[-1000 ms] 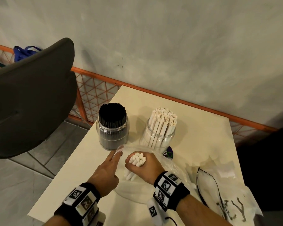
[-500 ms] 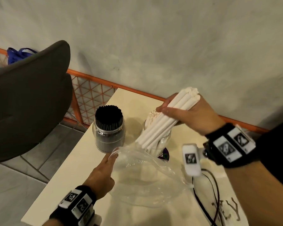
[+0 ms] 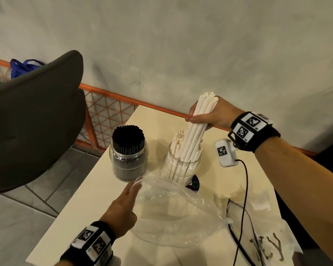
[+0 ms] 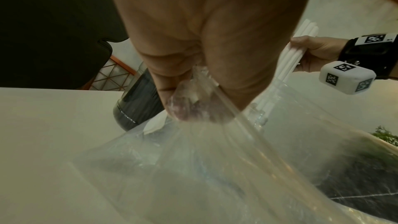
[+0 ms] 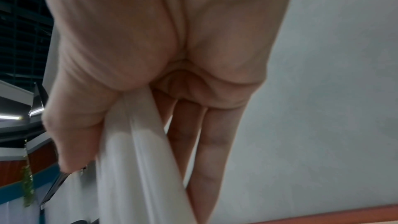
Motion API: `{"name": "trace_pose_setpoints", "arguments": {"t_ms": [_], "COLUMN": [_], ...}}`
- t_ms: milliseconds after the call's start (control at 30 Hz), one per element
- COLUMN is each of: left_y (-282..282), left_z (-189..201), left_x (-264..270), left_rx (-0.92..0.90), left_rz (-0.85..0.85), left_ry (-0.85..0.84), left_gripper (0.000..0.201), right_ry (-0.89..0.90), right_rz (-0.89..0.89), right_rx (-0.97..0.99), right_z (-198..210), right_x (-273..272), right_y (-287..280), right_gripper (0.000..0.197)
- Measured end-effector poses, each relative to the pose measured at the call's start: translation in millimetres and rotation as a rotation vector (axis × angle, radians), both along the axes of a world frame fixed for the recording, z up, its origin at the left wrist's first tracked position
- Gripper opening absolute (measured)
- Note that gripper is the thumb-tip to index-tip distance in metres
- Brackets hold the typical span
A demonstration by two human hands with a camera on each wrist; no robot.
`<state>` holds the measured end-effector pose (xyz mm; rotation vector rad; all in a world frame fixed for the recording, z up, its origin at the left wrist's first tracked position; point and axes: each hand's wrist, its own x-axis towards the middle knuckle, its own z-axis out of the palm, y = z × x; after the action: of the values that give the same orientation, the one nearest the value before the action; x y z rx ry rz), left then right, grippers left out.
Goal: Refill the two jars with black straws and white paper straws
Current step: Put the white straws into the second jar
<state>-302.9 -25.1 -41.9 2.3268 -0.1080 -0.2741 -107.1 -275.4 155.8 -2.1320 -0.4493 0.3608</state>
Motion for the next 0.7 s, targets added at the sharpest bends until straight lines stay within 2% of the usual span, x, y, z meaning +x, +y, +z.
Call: {"name": "trace_pose_setpoints", "arguments": {"t_ms": [467, 700], "left_y": [1, 0], "left_z": [-4, -4], "left_x": [1, 2], "left_rx": [0.021, 0.03], "left_rz": [-0.008, -0.013], "left_ry": [-0.011, -0.011], "left_gripper": [0.085, 0.086], "right_ry": [0.037, 0.058], "right_rz": [0.015, -0.019], "right_rx": [0.001, -0.037], "right_z": [-12, -46], "right_x": [6, 6], "right_y": [-3, 3], "right_gripper": [0.026, 0.02]}}
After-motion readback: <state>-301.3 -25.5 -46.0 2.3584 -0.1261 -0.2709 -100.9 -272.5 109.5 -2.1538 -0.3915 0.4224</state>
